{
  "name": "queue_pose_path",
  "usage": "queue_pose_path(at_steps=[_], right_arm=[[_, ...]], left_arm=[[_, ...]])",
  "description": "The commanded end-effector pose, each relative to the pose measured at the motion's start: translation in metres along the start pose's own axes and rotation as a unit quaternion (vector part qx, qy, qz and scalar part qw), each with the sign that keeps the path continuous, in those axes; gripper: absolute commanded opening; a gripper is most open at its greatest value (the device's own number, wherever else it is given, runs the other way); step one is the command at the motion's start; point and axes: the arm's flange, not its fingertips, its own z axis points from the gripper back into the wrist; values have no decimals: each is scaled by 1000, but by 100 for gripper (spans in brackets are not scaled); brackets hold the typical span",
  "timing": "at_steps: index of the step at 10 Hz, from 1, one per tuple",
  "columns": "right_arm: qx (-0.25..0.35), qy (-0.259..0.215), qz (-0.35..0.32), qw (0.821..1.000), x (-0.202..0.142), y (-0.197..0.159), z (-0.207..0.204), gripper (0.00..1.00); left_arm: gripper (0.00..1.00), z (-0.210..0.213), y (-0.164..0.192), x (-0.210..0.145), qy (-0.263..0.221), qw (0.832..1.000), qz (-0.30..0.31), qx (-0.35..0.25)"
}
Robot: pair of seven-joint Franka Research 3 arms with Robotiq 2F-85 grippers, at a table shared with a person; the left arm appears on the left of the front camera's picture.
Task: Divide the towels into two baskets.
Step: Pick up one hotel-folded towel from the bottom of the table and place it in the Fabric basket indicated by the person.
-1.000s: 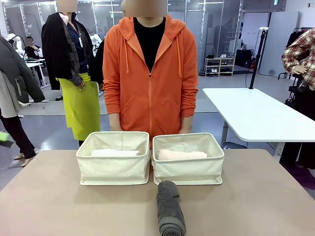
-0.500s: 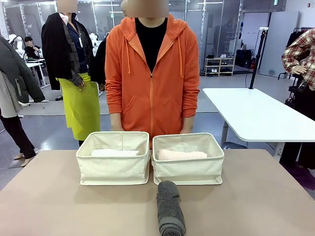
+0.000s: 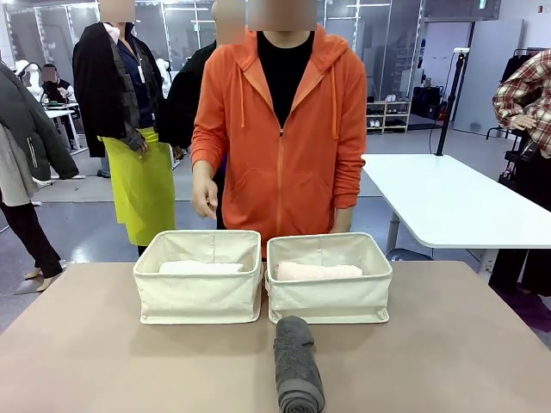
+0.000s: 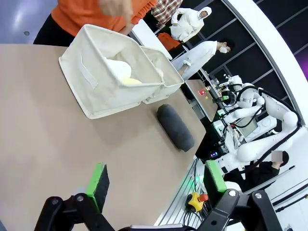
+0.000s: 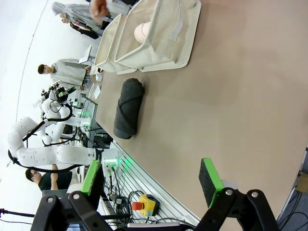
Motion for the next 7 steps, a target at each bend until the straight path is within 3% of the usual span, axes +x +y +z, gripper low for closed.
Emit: queue_pose_path(at_steps=[1,7], right_arm=[[0,3,2,1000,-1,2,0,100],[0,0,0,1000,0,0,0,100]], left_arm=[[100,3,-5,1,-1,1000,0,1],[100,3,-5,1,-1,1000,0,1]])
